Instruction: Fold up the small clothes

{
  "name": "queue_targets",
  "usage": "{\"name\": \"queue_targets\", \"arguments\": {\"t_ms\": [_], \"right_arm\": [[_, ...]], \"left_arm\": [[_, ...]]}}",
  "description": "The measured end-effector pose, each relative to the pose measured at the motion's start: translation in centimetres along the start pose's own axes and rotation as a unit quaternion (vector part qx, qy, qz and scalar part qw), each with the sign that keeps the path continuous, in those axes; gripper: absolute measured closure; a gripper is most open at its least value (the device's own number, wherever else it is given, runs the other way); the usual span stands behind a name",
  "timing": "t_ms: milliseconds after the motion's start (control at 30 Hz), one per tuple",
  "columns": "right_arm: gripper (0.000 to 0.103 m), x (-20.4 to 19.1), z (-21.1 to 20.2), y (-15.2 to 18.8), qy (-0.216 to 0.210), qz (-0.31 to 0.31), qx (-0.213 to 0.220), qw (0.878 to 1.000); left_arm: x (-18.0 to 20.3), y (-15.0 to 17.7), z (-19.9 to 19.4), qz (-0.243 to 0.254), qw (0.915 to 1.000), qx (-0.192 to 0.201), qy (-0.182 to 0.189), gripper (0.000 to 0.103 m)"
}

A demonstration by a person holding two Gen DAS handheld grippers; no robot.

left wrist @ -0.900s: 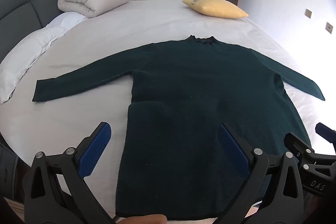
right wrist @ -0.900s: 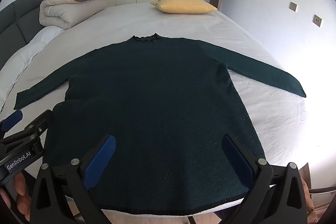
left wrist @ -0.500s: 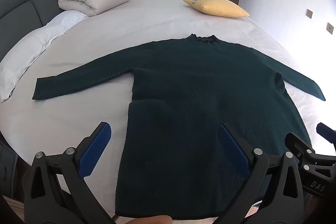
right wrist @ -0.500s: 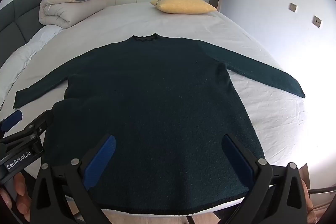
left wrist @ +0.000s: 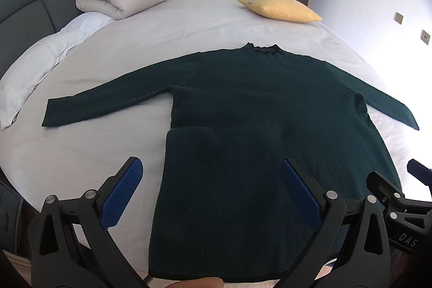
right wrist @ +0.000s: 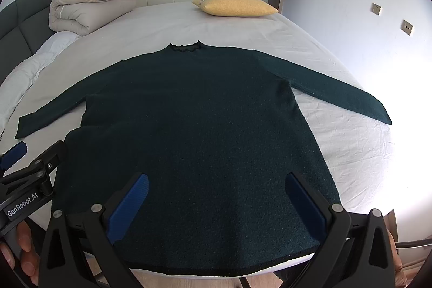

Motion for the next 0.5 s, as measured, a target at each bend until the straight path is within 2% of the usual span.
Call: {"name": "queue_targets", "arguments": {"t_ms": [500], "right_arm": [[0.0, 0.51, 0.14, 0.32, 0.005, -0.002, 0.001, 1.0]], "left_arm": [[-0.28, 0.29, 0.29, 0.0, 1.0, -0.002, -0.002, 0.0]]}}
Point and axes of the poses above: each gripper's, at about its wrist camera, not at the fingertips, and z roughly the way its jaws point, x to its right, y to its underside, the point moved 10 cm from there along z, roughly the way its jaws point, and after that the axes turned 2 degrees about z, right-handed, at the moved point
